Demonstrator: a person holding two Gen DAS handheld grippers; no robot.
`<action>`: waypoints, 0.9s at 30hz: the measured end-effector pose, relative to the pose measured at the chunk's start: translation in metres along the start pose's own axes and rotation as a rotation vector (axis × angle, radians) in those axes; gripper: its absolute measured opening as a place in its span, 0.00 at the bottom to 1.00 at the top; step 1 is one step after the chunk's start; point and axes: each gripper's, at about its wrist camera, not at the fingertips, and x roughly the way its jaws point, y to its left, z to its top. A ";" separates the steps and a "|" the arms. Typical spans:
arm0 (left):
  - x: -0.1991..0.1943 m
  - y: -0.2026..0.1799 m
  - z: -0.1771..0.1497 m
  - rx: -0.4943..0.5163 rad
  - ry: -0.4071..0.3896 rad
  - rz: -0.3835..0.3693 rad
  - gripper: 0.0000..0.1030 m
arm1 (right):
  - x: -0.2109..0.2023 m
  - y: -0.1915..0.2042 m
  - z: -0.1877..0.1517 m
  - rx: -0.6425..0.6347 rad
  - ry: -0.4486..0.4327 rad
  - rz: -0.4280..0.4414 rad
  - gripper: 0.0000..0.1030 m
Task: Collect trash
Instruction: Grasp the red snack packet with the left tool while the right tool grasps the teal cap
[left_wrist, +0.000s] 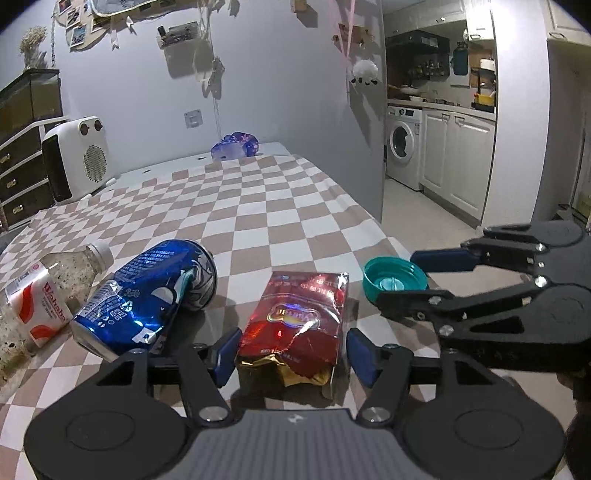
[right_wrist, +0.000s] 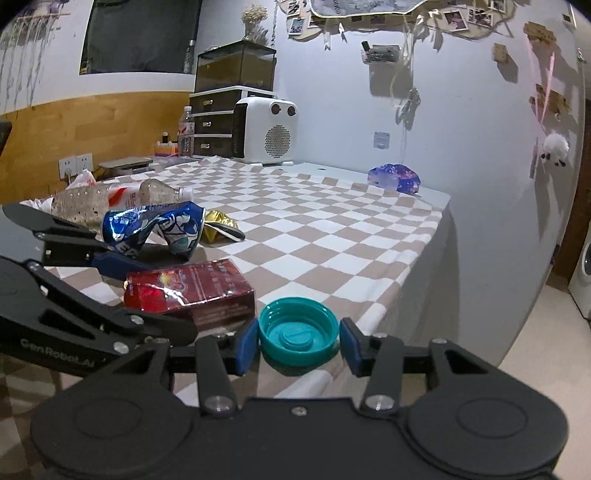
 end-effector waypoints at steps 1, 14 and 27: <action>0.000 0.001 0.000 -0.006 0.000 -0.003 0.56 | -0.001 0.000 0.000 0.003 0.000 0.001 0.47; -0.011 -0.006 -0.005 -0.077 0.026 0.012 0.50 | -0.023 0.013 -0.004 -0.014 0.032 -0.017 0.47; -0.061 -0.012 -0.024 -0.165 -0.032 0.100 0.48 | -0.069 0.011 -0.012 0.078 0.038 -0.081 0.47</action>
